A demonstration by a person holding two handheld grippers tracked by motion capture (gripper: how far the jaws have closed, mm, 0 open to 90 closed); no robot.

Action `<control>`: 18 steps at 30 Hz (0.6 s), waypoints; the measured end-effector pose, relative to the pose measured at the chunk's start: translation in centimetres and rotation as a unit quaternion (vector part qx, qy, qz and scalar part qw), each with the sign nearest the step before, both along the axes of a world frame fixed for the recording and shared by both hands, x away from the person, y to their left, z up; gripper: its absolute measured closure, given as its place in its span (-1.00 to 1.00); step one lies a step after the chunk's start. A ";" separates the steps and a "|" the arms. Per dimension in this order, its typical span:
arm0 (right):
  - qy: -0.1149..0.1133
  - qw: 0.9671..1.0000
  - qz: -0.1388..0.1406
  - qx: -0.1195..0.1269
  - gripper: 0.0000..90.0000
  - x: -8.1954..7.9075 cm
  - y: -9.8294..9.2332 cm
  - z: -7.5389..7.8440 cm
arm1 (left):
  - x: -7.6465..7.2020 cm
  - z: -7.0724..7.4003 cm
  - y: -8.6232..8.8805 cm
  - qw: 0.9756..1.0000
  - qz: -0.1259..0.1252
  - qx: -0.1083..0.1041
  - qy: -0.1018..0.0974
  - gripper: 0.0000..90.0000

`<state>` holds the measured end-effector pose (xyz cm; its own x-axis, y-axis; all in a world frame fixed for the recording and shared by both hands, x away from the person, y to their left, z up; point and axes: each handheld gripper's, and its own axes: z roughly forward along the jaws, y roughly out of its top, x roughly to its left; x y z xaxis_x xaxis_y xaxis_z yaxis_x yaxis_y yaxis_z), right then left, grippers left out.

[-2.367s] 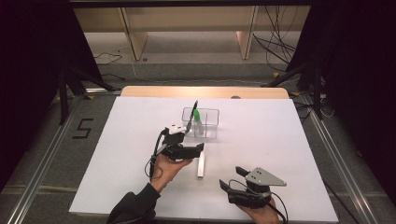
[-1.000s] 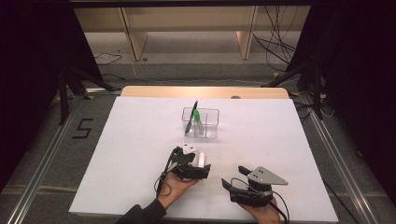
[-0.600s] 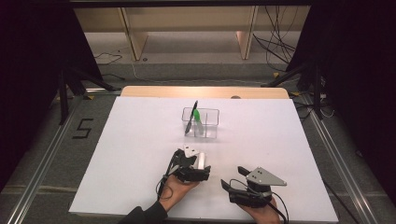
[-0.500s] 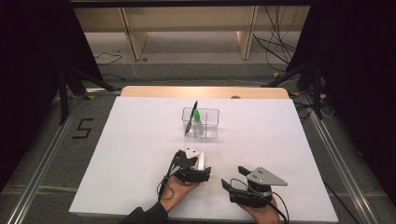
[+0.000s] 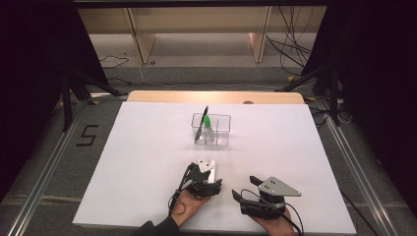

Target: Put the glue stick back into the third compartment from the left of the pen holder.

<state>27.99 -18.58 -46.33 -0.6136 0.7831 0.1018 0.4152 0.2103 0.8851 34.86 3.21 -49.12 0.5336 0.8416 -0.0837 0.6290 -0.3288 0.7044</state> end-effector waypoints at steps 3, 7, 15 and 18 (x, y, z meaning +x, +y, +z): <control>-0.001 1.000 0.000 -0.001 -0.46 0.0 -0.1 0.0 | -0.1 -0.1 -0.1 1.000 0.004 0.008 -0.008 -0.11; -0.001 1.000 0.000 -0.001 -0.45 0.0 -0.1 0.0 | -0.2 -0.1 -0.2 1.000 0.005 0.017 -0.016 -0.02; -0.001 1.000 -0.002 0.000 -0.45 -0.1 -0.1 0.0 | -0.3 -0.2 -0.1 1.000 0.008 0.017 -0.020 0.08; -0.001 1.000 -0.003 0.000 -0.45 -0.1 -0.1 0.0 | -0.4 -0.2 0.0 1.000 0.008 0.015 -0.021 0.15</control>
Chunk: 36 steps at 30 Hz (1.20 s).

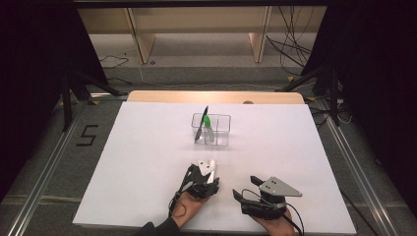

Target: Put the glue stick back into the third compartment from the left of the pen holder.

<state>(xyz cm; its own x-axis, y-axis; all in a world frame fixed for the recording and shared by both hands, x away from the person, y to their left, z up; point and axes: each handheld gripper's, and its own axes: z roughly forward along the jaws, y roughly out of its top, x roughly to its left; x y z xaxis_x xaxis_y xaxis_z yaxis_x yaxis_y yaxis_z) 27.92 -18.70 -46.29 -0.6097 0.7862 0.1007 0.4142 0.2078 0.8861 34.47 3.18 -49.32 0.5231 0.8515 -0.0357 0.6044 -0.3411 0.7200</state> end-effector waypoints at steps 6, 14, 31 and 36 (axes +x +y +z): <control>-0.001 1.000 0.001 -0.001 -0.45 0.0 0.0 0.0 | -0.1 0.0 0.1 1.000 0.000 -0.002 0.001 0.19; -0.001 1.000 0.000 -0.001 -0.44 0.0 -0.1 0.0 | 0.1 0.0 0.5 1.000 0.004 -0.012 0.002 0.34; 0.001 1.000 0.000 0.000 -0.44 0.1 -0.1 0.0 | 0.8 0.0 1.5 0.999 -0.009 -0.029 0.013 0.57; 0.001 1.000 0.000 0.000 -0.44 0.1 -0.2 0.0 | 1.6 0.1 2.3 0.998 -0.019 -0.057 0.034 0.57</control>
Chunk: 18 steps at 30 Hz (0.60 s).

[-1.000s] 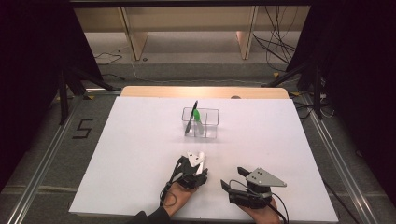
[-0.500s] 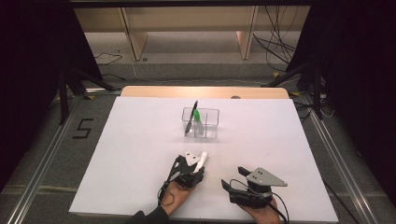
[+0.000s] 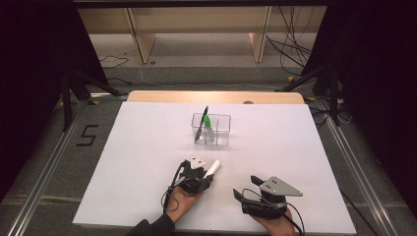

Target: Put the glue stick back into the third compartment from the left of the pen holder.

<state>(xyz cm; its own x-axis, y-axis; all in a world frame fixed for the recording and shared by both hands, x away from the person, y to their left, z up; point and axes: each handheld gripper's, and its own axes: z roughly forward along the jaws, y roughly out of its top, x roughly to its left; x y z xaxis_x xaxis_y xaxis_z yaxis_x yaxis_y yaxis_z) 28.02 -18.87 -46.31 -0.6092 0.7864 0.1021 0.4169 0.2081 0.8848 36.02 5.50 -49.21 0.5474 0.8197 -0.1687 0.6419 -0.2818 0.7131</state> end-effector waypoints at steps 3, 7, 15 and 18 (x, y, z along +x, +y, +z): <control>0.001 1.000 0.000 0.001 -0.44 0.0 0.0 0.0 | 0.2 0.1 0.3 1.000 0.002 -0.006 0.004 0.58; 0.003 1.000 -0.001 0.008 -0.44 0.1 -0.2 0.0 | 0.4 0.6 0.8 0.999 0.004 -0.034 -0.002 0.58; 0.029 0.999 -0.004 0.045 -0.44 0.5 -0.8 0.0 | 0.2 2.1 1.6 0.996 -0.020 -0.082 -0.015 0.58; 0.051 0.995 -0.002 0.080 -0.44 0.8 -1.2 0.0 | -0.1 2.5 1.7 0.995 -0.033 -0.092 -0.021 0.58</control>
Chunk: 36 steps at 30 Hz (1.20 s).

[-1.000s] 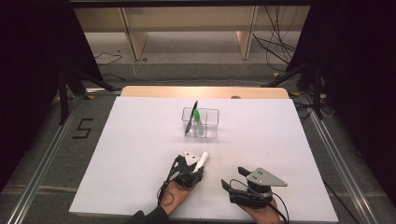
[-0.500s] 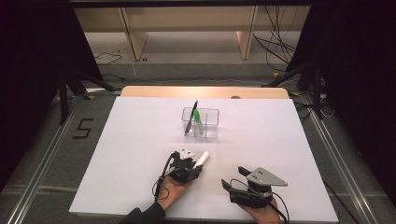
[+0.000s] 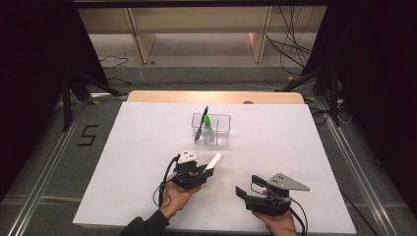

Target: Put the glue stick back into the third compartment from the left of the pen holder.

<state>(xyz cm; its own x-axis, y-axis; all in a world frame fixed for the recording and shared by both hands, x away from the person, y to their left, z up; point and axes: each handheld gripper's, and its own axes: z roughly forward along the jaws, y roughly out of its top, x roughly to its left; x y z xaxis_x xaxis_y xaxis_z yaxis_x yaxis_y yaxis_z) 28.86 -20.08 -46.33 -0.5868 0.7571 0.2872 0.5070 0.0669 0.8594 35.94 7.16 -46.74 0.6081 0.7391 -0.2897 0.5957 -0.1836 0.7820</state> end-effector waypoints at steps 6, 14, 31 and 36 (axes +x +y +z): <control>0.043 0.997 -0.004 0.064 -0.43 0.6 -0.7 -0.1 | -0.6 0.3 -0.2 1.000 -0.021 -0.012 -0.012 0.58; 0.081 0.989 -0.004 0.127 -0.42 1.5 -1.1 0.2 | -1.5 0.7 -0.3 0.998 -0.044 -0.020 -0.037 0.57; 0.116 0.981 0.022 0.153 -0.33 4.0 1.7 0.4 | -3.1 1.7 1.5 0.996 -0.042 -0.060 -0.054 0.57; 0.127 0.977 0.030 0.166 -0.29 4.4 2.4 0.4 | -3.4 1.8 1.5 0.995 -0.046 -0.070 -0.053 0.57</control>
